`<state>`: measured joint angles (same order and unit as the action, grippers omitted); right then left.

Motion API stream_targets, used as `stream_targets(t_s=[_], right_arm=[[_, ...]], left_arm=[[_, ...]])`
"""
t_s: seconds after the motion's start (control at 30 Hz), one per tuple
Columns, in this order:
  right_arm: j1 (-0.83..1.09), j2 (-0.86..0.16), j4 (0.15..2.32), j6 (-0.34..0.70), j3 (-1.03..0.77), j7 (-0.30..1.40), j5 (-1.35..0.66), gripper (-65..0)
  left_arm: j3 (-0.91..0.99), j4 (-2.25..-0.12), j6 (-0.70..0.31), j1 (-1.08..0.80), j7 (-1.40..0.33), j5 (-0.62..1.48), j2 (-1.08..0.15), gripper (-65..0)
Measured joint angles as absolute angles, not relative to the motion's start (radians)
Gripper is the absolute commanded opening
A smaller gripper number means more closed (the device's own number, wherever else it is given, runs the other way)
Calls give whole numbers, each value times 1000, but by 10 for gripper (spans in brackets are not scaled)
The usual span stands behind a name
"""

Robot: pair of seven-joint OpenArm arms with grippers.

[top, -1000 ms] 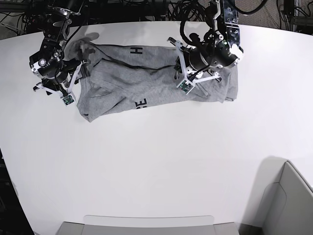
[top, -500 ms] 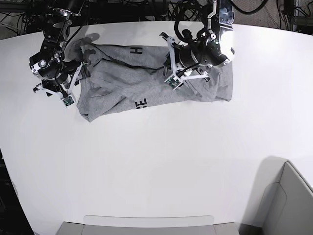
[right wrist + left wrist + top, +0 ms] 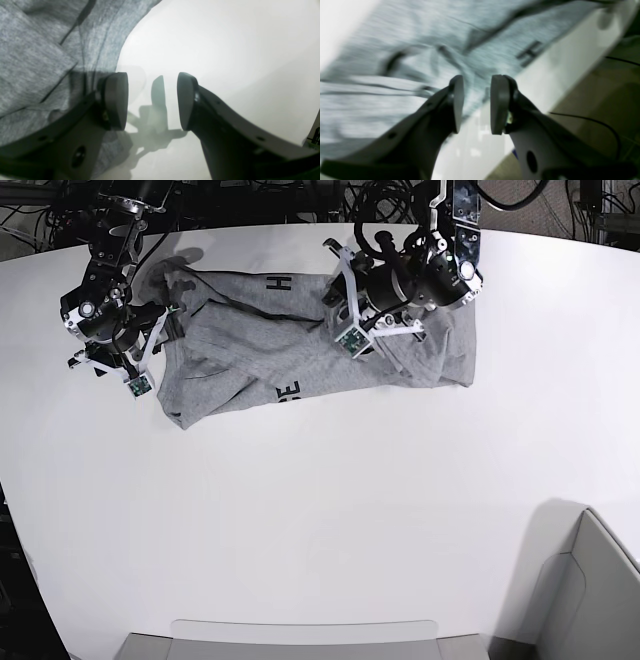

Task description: Fold the T-shirt properly

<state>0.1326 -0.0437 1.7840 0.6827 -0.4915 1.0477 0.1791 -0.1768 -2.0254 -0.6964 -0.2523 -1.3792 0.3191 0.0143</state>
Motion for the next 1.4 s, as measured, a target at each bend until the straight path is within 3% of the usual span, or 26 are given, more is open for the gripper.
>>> stream_targets(t_s=[0.43,0.67,0.9,1.2,1.4], right_arm=[[133,-44,1784,683,-492,1047,179,-340],[133,-46,1784,683,-434,1047,178,-340],[136,-46,1782,683,-427,1048,183,-340],[137,-43,1782,682,-430,1047,179,-340],[136,-43,1782,682,-430,1047,179,-340]], left_arm=[[322,-2021,-696,-183,-1277,433,20,-517],[456,-1993,-696,-96,-1273,428,20,-517],[364,-1861,-696,-86,-1280,430,-14,-517],[255,-1883,-696,-136,-1280,425,-4,-518],[34,-1883,-696,-130,-1274,445,3,-518]])
